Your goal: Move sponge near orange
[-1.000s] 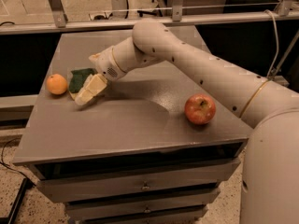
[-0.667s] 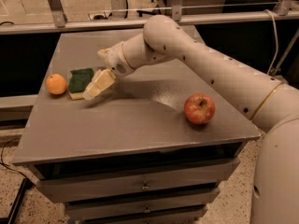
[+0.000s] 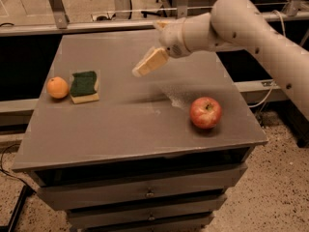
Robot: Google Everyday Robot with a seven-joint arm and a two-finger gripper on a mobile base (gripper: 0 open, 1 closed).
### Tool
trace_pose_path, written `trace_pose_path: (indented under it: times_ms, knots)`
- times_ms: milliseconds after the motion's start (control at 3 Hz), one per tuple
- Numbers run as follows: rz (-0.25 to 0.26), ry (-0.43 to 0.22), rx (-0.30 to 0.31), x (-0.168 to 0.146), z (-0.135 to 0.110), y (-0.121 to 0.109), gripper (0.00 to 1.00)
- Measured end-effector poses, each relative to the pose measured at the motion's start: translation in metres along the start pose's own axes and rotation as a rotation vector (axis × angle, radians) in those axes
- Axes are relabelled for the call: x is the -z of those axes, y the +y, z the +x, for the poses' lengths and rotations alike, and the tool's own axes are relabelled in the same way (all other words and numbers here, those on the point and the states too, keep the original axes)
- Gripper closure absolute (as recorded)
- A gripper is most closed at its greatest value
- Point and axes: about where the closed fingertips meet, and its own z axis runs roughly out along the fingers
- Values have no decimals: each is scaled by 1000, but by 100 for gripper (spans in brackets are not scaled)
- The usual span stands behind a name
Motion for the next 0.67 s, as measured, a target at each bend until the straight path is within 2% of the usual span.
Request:
trace_pose_path:
  times_ms: [333,667]
  knots:
    - [164,-73,17,58,8,-54,0]
    - [193,-81,26,69,9,-62,0]
